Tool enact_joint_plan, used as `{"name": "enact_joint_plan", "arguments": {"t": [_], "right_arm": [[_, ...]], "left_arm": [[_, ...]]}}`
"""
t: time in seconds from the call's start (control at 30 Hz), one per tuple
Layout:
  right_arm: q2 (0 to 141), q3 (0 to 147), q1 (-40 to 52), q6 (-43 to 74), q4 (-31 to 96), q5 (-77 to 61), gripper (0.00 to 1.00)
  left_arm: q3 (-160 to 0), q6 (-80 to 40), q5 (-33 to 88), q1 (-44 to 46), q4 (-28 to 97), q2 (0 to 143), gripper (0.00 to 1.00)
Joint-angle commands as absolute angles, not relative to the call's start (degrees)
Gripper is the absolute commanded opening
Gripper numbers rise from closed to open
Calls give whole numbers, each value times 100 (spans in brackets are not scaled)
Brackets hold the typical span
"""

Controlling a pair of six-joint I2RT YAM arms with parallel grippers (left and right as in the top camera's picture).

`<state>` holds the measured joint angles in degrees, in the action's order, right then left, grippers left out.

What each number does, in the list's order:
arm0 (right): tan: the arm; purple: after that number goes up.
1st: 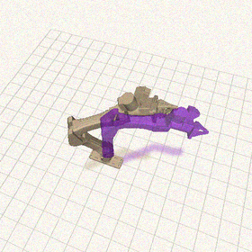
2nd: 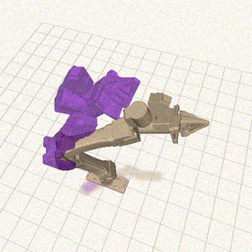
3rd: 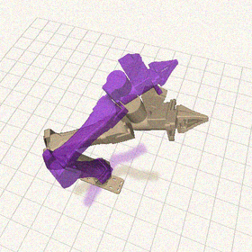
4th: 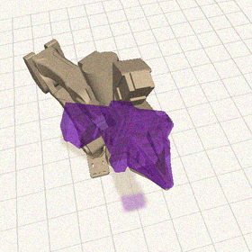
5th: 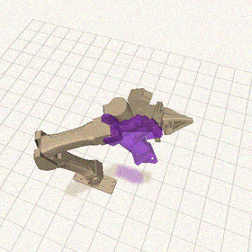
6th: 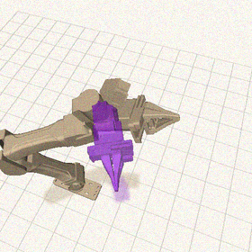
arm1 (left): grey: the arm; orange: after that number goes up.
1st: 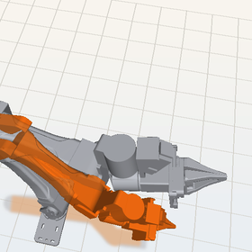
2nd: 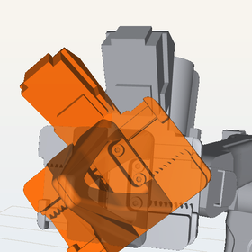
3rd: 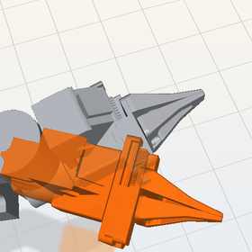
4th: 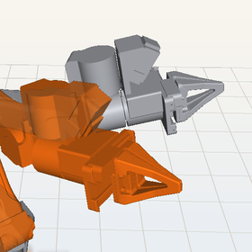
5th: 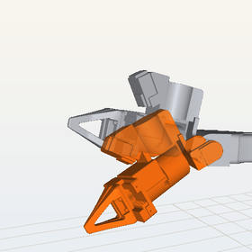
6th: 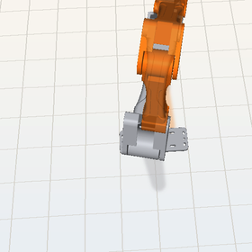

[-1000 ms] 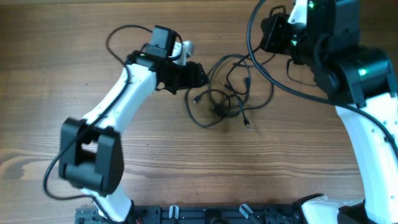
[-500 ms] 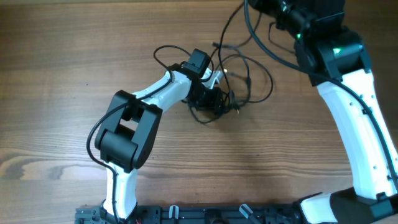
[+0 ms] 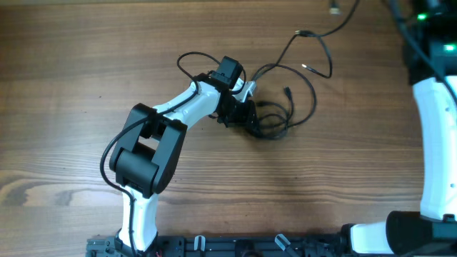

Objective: Untangle cables

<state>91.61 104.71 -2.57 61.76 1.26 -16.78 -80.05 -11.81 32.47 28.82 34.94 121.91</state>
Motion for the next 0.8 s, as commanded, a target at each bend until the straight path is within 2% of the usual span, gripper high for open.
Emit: {"name": "enact_joint_plan", "arguments": {"t": [0.0,0.27,0.4,0.57,0.77], "right_arm": [[8997,10575,-757,6080,436,-2523,5],[9159,10565,-1072,2661,3924,-1767,4],[9452,10556,-1046,1577,4969,-1850,4],[10110,10530,-1052,1074,5048,-1610,4],[9985,10715,-1094,1848,4204,862,4]], "left_arm": [[-7983,-1092,3140,2915,3509,12357,33],[-7983,-1288,3017,2915,3485,12357,33],[-7983,-1293,3017,2915,3485,12357,32],[-7983,-1310,3015,2915,3487,12357,32],[-7983,-1306,2991,2915,3492,12355,32]]}}
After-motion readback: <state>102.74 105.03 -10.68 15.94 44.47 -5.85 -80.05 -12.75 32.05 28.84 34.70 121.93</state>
